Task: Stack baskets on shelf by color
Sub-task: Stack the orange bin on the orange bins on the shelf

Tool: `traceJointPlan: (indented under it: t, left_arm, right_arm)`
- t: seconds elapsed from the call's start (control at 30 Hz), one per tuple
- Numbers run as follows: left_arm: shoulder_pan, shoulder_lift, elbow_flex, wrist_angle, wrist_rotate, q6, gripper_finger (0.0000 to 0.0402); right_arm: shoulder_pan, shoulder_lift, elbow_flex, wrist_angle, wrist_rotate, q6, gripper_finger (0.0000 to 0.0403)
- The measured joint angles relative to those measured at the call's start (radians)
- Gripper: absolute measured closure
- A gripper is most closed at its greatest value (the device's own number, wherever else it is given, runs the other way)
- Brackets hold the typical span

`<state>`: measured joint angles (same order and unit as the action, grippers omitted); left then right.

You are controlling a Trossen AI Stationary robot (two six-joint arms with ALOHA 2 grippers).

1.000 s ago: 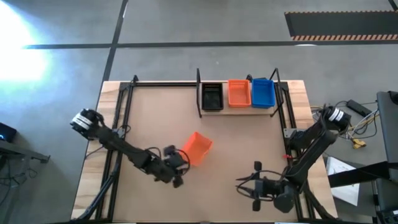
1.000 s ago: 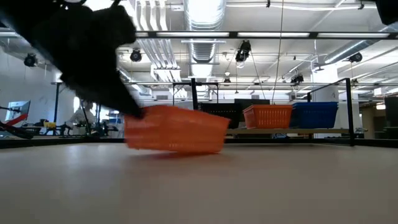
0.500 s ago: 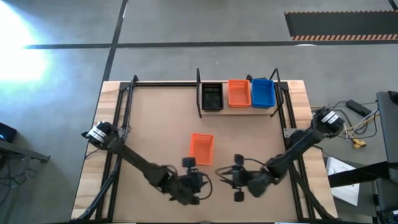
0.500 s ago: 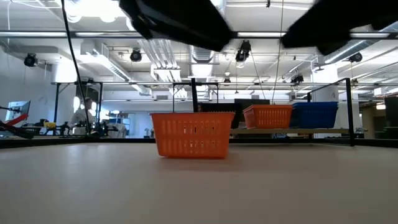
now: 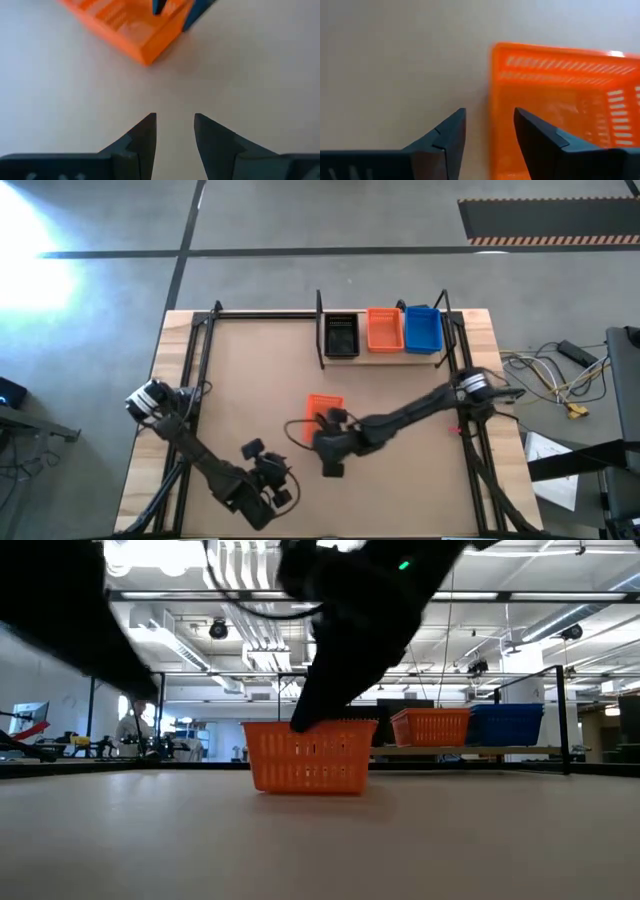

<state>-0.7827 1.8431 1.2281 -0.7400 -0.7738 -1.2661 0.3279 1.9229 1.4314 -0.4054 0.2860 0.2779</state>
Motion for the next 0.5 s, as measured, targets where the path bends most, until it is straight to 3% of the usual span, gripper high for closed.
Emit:
traceJointPlan:
  t: [0.13, 0.23, 0.33, 0.5]
  left_arm:
    - [-0.02, 0.0, -0.088, 0.094, -0.024, -0.091, 0.0286]
    - [-0.025, 0.0, -0.151, 0.233, -0.043, -0.088, 0.0286]
    - [-0.025, 0.0, -0.206, 0.38, -0.058, -0.048, 0.0286]
    - [-0.025, 0.002, -0.269, 0.606, -0.077, 0.059, 0.0286]
  right_arm:
    - [-0.045, 0.092, 0.138, -0.203, -0.03, -0.034, 0.0268]
    - [-0.048, 0.116, 0.179, -0.288, -0.054, -0.071, 0.0315]
    - [-0.039, 0.103, 0.171, -0.339, -0.116, -0.094, 0.0376]
    - [0.027, -0.003, 0.105, -0.443, -0.13, -0.095, 0.0393]
